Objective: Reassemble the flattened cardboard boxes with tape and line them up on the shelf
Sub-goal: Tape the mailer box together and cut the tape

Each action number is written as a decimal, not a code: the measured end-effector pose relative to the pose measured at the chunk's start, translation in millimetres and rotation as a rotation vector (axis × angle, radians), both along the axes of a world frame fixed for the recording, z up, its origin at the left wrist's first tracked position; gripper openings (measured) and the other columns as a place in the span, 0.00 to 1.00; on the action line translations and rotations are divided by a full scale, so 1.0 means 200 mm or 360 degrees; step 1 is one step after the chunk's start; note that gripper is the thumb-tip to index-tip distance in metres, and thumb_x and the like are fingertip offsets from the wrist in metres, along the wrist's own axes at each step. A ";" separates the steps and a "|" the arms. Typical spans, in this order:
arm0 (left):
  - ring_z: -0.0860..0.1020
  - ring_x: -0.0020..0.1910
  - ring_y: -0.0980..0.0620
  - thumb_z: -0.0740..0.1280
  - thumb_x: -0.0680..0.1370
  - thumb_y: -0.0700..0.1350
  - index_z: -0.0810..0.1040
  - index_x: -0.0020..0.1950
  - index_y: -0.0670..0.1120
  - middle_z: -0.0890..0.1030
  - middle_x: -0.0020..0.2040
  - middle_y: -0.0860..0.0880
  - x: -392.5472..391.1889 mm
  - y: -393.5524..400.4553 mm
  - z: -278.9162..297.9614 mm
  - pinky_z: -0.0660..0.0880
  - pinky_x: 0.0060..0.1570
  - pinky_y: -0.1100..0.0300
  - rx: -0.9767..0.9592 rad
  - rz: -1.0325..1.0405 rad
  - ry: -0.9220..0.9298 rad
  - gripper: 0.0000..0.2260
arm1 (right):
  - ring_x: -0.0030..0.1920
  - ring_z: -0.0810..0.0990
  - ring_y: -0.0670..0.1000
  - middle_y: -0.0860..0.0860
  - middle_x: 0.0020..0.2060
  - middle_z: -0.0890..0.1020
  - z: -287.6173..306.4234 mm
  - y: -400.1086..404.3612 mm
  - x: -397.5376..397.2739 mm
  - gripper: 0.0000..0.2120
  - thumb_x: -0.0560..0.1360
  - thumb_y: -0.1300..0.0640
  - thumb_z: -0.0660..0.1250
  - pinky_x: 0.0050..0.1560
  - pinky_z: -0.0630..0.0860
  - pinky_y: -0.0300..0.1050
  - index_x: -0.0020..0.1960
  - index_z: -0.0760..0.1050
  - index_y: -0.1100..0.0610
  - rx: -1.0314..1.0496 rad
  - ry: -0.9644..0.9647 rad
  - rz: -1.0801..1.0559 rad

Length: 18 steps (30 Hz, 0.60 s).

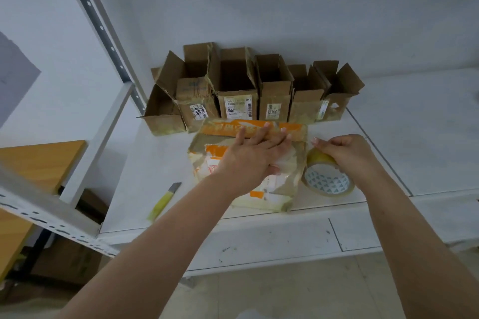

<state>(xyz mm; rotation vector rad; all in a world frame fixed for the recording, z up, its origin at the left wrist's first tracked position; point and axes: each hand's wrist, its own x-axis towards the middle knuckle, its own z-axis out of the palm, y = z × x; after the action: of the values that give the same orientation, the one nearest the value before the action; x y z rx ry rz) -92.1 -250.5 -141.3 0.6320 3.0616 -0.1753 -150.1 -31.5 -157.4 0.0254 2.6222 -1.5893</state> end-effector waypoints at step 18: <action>0.68 0.65 0.39 0.61 0.81 0.57 0.68 0.66 0.38 0.69 0.64 0.39 0.36 -0.68 -0.42 0.70 0.60 0.48 0.0577 0.1863 -0.0299 0.24 | 0.32 0.81 0.57 0.62 0.34 0.83 0.02 -0.23 0.00 0.27 0.69 0.40 0.74 0.36 0.75 0.44 0.39 0.80 0.66 -0.0067 -0.0023 0.0014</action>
<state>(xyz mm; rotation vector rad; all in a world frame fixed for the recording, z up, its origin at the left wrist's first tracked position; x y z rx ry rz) -21.0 -386.9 -224.4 -1.0912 2.7276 0.4203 -149.3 -78.1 -153.3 0.0231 2.5736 -1.6348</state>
